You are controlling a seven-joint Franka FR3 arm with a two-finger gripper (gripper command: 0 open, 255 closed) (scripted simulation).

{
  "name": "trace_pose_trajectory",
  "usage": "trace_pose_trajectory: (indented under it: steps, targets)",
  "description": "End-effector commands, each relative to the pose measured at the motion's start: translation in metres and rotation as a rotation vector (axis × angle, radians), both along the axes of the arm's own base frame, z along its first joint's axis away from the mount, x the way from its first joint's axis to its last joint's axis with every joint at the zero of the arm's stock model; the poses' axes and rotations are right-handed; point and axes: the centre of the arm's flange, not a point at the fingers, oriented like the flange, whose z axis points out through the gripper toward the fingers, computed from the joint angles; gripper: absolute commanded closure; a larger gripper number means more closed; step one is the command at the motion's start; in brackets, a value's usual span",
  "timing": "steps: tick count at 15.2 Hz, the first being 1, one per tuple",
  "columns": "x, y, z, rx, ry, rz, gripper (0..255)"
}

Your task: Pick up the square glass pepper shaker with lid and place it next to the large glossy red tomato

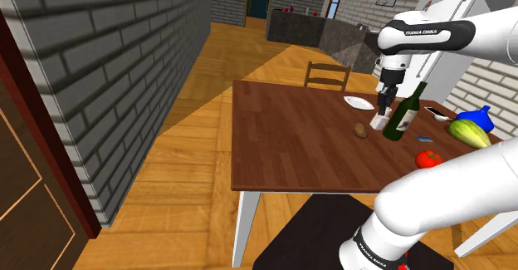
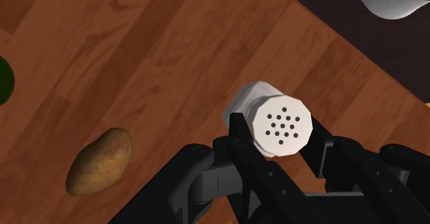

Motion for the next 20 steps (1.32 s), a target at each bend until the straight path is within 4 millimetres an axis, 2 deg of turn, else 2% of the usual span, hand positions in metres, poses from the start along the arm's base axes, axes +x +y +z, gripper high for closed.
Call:
trace_pose_trajectory:
  steps: [1, 13, 14, 20]
  targets:
    - [-0.023, -0.014, -0.003, 0.001, 0.000, 0.002, 255]
    - [-0.151, -0.108, -0.002, 0.001, 0.000, 0.002, 255]
    - [-0.167, -0.120, -0.002, 0.000, 0.000, 0.002, 255]
    - [-0.167, -0.120, -0.034, 0.001, 0.000, 0.002, 255]
